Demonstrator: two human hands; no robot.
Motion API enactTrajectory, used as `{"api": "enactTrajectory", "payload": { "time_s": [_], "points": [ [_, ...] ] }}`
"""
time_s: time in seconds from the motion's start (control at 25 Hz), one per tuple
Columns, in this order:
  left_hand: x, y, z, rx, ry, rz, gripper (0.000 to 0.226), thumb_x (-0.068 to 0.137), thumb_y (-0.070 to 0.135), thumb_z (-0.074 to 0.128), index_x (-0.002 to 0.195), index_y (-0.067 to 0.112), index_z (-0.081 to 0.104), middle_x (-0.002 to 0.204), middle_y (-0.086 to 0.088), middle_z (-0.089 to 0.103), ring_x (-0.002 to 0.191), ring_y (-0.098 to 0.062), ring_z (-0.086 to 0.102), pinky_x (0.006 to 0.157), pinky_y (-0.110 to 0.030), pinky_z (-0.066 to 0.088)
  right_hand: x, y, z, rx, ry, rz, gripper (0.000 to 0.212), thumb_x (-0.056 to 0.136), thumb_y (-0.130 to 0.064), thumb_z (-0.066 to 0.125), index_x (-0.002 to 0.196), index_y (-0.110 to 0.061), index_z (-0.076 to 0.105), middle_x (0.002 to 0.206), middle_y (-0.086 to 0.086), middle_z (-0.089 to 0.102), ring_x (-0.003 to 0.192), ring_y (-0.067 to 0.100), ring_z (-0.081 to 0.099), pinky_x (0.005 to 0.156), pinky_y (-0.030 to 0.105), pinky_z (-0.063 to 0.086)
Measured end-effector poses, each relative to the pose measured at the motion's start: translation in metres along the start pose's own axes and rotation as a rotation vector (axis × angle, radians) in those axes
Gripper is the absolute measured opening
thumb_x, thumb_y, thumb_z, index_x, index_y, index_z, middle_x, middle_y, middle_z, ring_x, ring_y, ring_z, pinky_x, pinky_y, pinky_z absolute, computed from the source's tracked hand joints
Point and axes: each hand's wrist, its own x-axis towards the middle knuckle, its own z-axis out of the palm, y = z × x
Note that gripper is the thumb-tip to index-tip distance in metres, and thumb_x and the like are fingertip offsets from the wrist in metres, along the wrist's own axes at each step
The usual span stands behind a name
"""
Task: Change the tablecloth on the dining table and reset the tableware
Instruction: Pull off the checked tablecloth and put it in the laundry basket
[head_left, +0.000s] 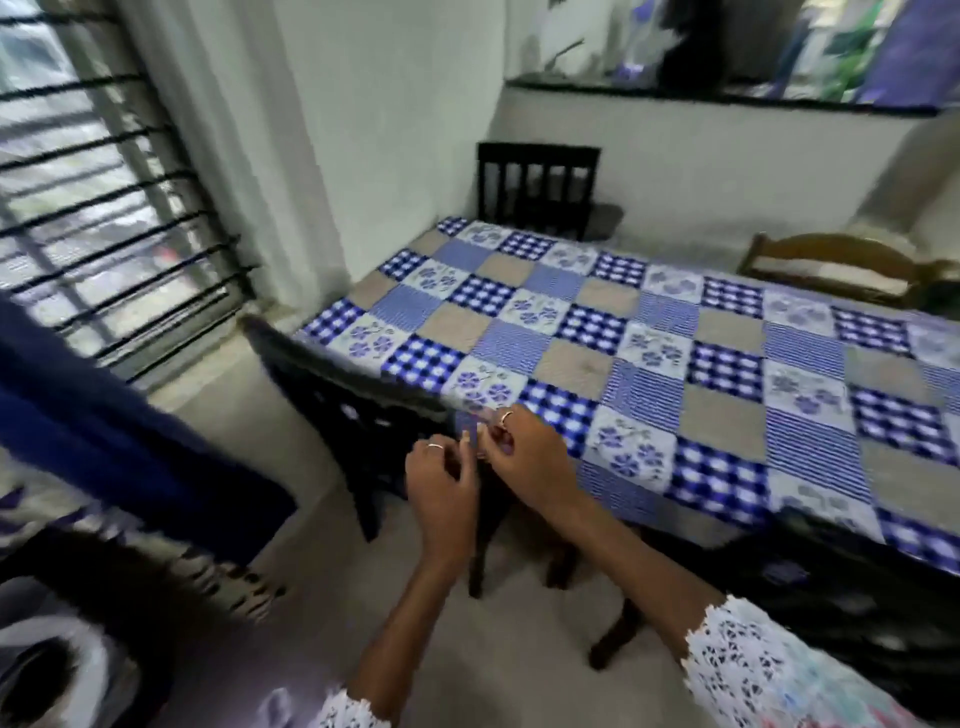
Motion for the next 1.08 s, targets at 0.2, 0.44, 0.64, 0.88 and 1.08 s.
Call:
{"api": "enactTrajectory", "payload": {
  "time_s": [0.2, 0.44, 0.64, 0.88, 1.08],
  "points": [
    [-0.052, 0.145, 0.134, -0.139, -0.259, 0.142, 0.037, 0.089, 0.031, 0.049, 0.069, 0.002, 0.062, 0.072, -0.015, 0.061, 0.075, -0.030, 0.057, 0.070, -0.027, 0.032, -0.030, 0.116, -0.167, -0.155, 0.211, 0.138, 0.027, 0.087, -0.028, 0.057, 0.072, -0.006, 0.059, 0.069, 0.011, 0.058, 0.060, 0.028, 0.059, 0.054, 0.032, 0.044],
    [-0.111, 0.270, 0.270, -0.197, -0.588, 0.307, 0.033, 0.091, 0.022, 0.059, 0.071, -0.003, 0.065, 0.073, -0.019, 0.062, 0.078, -0.030, 0.056, 0.072, -0.038, 0.041, -0.060, 0.243, -0.326, -0.270, 0.228, 0.360, 0.023, 0.089, -0.018, 0.059, 0.071, -0.004, 0.053, 0.076, 0.012, 0.052, 0.068, 0.028, 0.053, 0.060, 0.032, 0.038],
    [-0.152, 0.328, 0.399, -0.132, -0.819, 0.386, 0.036, 0.089, 0.026, 0.060, 0.064, 0.000, 0.062, 0.069, -0.019, 0.062, 0.076, -0.031, 0.058, 0.068, -0.034, 0.037, -0.082, 0.372, -0.427, -0.334, 0.043, 0.674, 0.046, 0.090, -0.018, 0.057, 0.052, -0.019, 0.030, 0.056, -0.001, 0.032, 0.058, 0.020, 0.039, 0.062, 0.029, 0.028],
    [-0.210, 0.371, 0.514, 0.075, -1.180, 0.359, 0.033, 0.092, 0.029, 0.057, 0.086, -0.003, 0.066, 0.080, -0.014, 0.062, 0.086, -0.029, 0.060, 0.072, -0.033, 0.042, -0.133, 0.515, -0.477, -0.420, -0.596, 0.972, 0.040, 0.093, -0.030, 0.055, 0.106, 0.007, 0.062, 0.107, 0.022, 0.062, 0.103, 0.034, 0.059, 0.085, 0.037, 0.045],
    [-0.273, 0.377, 0.579, 0.237, -1.416, 0.348, 0.028, 0.093, 0.024, 0.057, 0.087, -0.001, 0.068, 0.087, -0.021, 0.064, 0.083, -0.030, 0.059, 0.076, -0.035, 0.045, -0.205, 0.600, -0.492, -0.298, -0.756, 1.034, 0.046, 0.088, -0.021, 0.061, 0.130, -0.005, 0.051, 0.126, 0.014, 0.052, 0.123, 0.030, 0.048, 0.096, 0.028, 0.040]
  ]
}}
